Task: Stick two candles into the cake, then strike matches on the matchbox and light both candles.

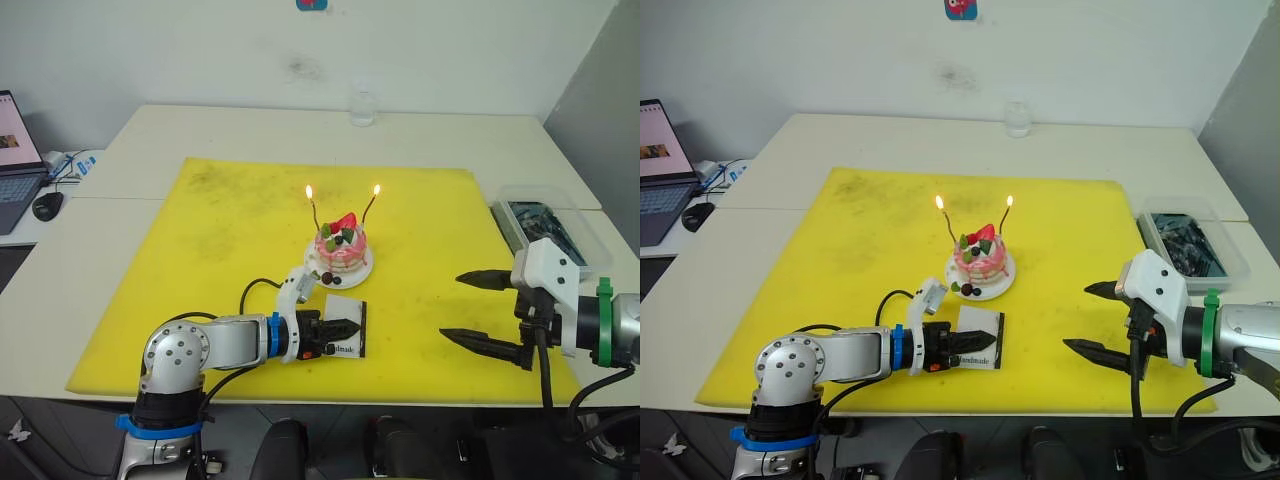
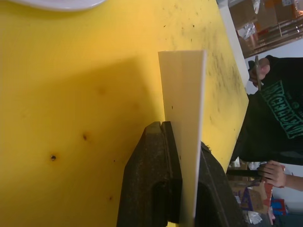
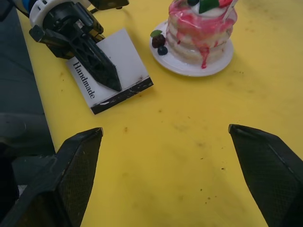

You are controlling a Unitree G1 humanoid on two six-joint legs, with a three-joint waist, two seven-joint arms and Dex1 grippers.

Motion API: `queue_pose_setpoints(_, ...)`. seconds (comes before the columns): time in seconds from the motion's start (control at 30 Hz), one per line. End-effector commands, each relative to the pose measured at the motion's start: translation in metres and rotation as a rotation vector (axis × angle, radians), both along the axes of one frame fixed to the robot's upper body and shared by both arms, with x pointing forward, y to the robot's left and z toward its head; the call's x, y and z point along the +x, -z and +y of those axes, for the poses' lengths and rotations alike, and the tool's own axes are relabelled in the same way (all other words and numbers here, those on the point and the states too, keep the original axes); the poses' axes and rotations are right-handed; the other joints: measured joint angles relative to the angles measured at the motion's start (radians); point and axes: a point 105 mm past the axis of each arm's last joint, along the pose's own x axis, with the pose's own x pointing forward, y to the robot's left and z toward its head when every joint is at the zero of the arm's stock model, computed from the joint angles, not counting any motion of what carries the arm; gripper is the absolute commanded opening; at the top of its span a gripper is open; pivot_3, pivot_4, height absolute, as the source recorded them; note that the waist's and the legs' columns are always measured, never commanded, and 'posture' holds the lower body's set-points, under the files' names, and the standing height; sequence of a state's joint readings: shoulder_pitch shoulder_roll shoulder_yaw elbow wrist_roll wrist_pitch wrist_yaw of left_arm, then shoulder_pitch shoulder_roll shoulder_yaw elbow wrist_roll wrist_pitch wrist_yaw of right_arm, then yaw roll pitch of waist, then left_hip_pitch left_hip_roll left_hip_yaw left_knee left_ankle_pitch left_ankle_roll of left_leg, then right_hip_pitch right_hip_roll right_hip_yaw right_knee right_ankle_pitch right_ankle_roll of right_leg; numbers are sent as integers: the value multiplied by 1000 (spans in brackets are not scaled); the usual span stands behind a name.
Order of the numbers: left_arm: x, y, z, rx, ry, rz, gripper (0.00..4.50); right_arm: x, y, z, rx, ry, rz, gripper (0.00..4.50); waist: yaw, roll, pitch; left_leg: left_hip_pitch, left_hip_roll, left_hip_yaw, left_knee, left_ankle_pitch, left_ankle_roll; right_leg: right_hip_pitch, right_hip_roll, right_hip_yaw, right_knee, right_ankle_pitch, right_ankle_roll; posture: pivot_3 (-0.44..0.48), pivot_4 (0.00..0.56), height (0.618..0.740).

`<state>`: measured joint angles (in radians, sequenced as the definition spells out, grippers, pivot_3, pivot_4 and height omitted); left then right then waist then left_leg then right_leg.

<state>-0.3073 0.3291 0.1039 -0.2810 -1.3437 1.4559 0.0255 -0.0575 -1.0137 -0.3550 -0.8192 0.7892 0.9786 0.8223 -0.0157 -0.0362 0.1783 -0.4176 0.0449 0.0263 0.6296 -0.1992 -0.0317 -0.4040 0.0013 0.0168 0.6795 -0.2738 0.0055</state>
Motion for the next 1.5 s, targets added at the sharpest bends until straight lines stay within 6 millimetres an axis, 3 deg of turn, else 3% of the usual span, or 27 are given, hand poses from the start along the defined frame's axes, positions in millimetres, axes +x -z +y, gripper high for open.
queue_pose_setpoints(0.03,-3,-3,4,15,10,-14,586,-2,-2,5,-13,-23,-28,4500,0,0,0,0,0,0,0,0,0,0,0,0,0,0,0,0,150,740)
queue_pose_setpoints(0.43,-15,-29,29,66,48,-83,4177,-5,0,10,-20,-52,-23,4500,-1,0,0,0,2,0,0,0,0,0,-1,0,1,0,0,0,150,740)
queue_pose_setpoints(0.73,-47,-65,62,237,175,-269,4177,-7,1,23,-11,-138,-8,4500,2,-2,1,0,2,1,-1,0,0,-1,-5,0,-1,-1,-2,0,150,740)
queue_pose_setpoints(0.8,-45,-69,77,313,181,-353,4177,-8,3,22,-23,-150,1,4500,2,-2,1,0,1,1,-1,0,0,-1,-5,0,-1,-2,-4,0,150,740)
queue_pose_setpoints(0.9,-23,-73,111,448,114,-505,4177,-6,-2,16,-28,-156,-10,4500,7,-1,2,1,1,2,-3,0,-1,-2,-5,0,-1,-6,-11,0,150,740)
queue_pose_setpoints(1.1,5,-82,168,673,138,-763,4177,3,-24,-17,-116,-141,-118,4500,16,1,2,0,2,2,-4,0,-1,-3,-6,-1,-2,-7,-13,0,150,740)
queue_pose_setpoints(1.37,5,-82,195,667,114,-745,4177,7,-44,-73,-226,-31,-120,4500,15,1,2,-2,1,6,-5,-5,4,-3,-11,-2,-7,-8,-11,0,150,740)
queue_pose_setpoints(1.5,4,-80,197,645,113,-744,4177,6,-43,-86,-268,-27,-108,4500,14,1,3,-2,2,6,-5,-5,3,-3,-10,-3,-6,-8,-7,0,150,740)
